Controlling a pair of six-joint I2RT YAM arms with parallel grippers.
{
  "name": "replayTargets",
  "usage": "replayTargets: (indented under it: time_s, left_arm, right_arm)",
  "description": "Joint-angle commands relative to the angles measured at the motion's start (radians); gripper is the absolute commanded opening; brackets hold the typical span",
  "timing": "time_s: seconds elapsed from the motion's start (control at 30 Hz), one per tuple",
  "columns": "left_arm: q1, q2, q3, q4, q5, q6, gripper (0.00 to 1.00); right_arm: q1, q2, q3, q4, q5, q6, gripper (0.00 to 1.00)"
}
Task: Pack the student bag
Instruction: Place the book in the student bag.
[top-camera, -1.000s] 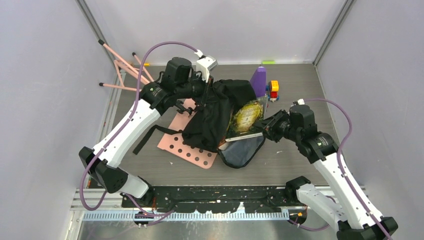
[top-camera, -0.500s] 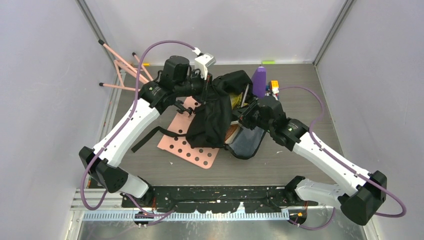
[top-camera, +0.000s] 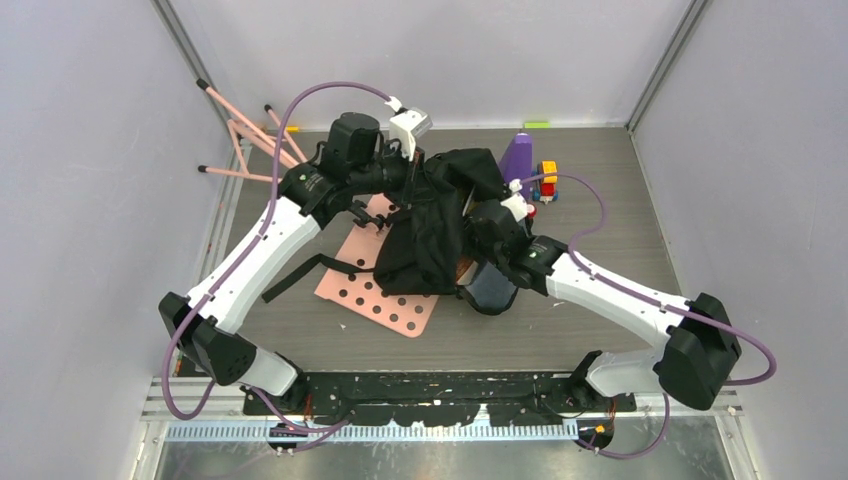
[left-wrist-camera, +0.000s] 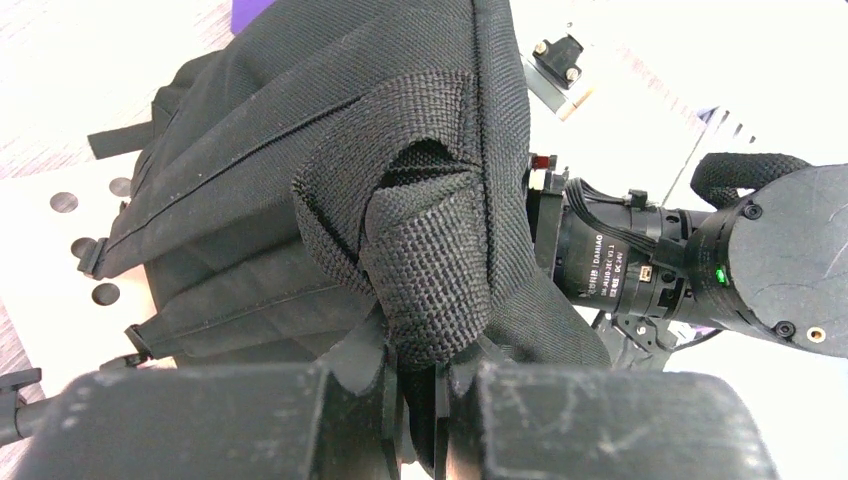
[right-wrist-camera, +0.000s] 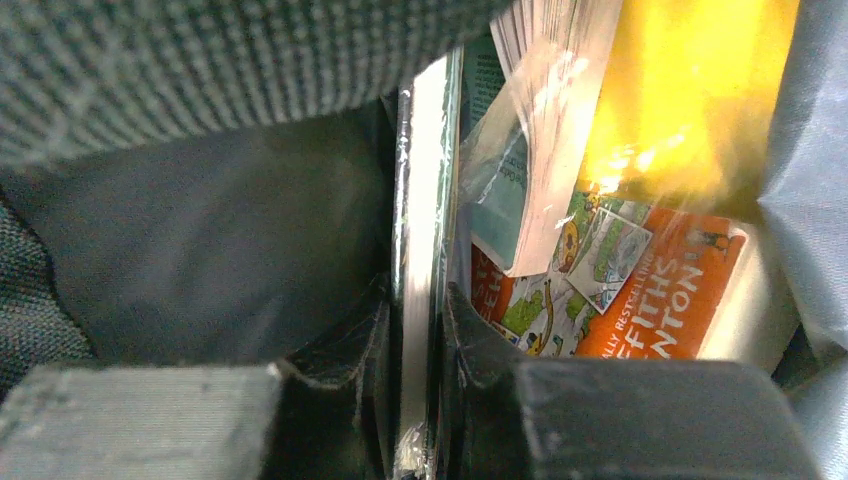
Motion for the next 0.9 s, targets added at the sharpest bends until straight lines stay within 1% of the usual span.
replayTargets:
  time_s: [0.0, 0.03, 0.07, 0.1, 0.13, 0.17, 0.23, 0.33, 0.43, 0.5, 0.57, 0.63, 0.7, 0.73, 0.83, 0.87]
  left_arm:
    - [0.001, -0.046, 0.020, 0.043, 0.015, 0.024, 0.00]
    - [0.002, -0.047, 0.018, 0.041, 0.005, 0.025, 0.00]
    - [0.002, -0.049, 0.015, 0.040, -0.005, 0.025, 0.00]
    - [0.001, -0.049, 0.015, 0.040, -0.015, 0.023, 0.00]
    - [0.001, -0.050, 0.013, 0.040, -0.027, 0.022, 0.00]
    - [0.002, -0.054, 0.011, 0.042, -0.037, 0.020, 0.00]
    - [0.001, -0.059, 0.005, 0.046, -0.062, 0.020, 0.00]
    - [0.002, -0.060, 0.005, 0.044, -0.097, 0.018, 0.00]
    - [0.003, -0.060, 0.006, 0.042, -0.120, 0.014, 0.00]
    - [0.005, -0.057, 0.006, 0.043, -0.133, 0.007, 0.00]
    - [0.009, -0.053, 0.009, 0.042, -0.135, 0.000, 0.00]
    - [0.012, -0.049, 0.017, 0.039, -0.138, -0.003, 0.00]
    - [0.015, -0.045, 0.021, 0.039, -0.139, -0.003, 0.00]
    - [0.016, -0.044, 0.023, 0.038, -0.138, -0.003, 0.00]
    - [0.021, -0.040, 0.026, 0.037, -0.136, -0.002, 0.00]
    - [0.022, -0.040, 0.026, 0.037, -0.136, -0.002, 0.00]
  right_arm:
    - [0.015, 0.022, 0.014, 0.092, 0.077, -0.108, 0.39]
    - [0.017, -0.005, 0.014, 0.085, 0.084, -0.122, 0.50]
    - [0.017, -0.024, 0.013, 0.066, 0.103, -0.150, 0.54]
    - [0.017, -0.065, 0.009, 0.042, 0.114, -0.166, 0.63]
    - [0.017, -0.091, 0.007, 0.025, 0.135, -0.194, 0.66]
    - [0.017, -0.143, 0.002, -0.009, 0.146, -0.208, 0.73]
    - [0.017, -0.217, -0.002, -0.077, 0.168, -0.240, 0.81]
    - [0.017, -0.314, -0.007, -0.190, 0.221, -0.264, 0.87]
    - [0.017, -0.420, -0.014, -0.343, 0.312, -0.280, 0.96]
    - [0.017, -0.484, -0.032, -0.428, 0.372, -0.280, 0.99]
    - [0.015, -0.554, -0.069, -0.495, 0.409, -0.254, 0.99]
    - [0.013, -0.628, -0.126, -0.530, 0.416, -0.209, 0.99]
    - [0.013, -0.692, -0.197, -0.543, 0.403, -0.153, 1.00]
    - [0.012, -0.726, -0.262, -0.544, 0.396, -0.133, 1.00]
    - [0.013, -0.761, -0.343, -0.514, 0.346, -0.054, 0.98]
    - [0.011, -0.763, -0.388, -0.498, 0.335, -0.044, 0.95]
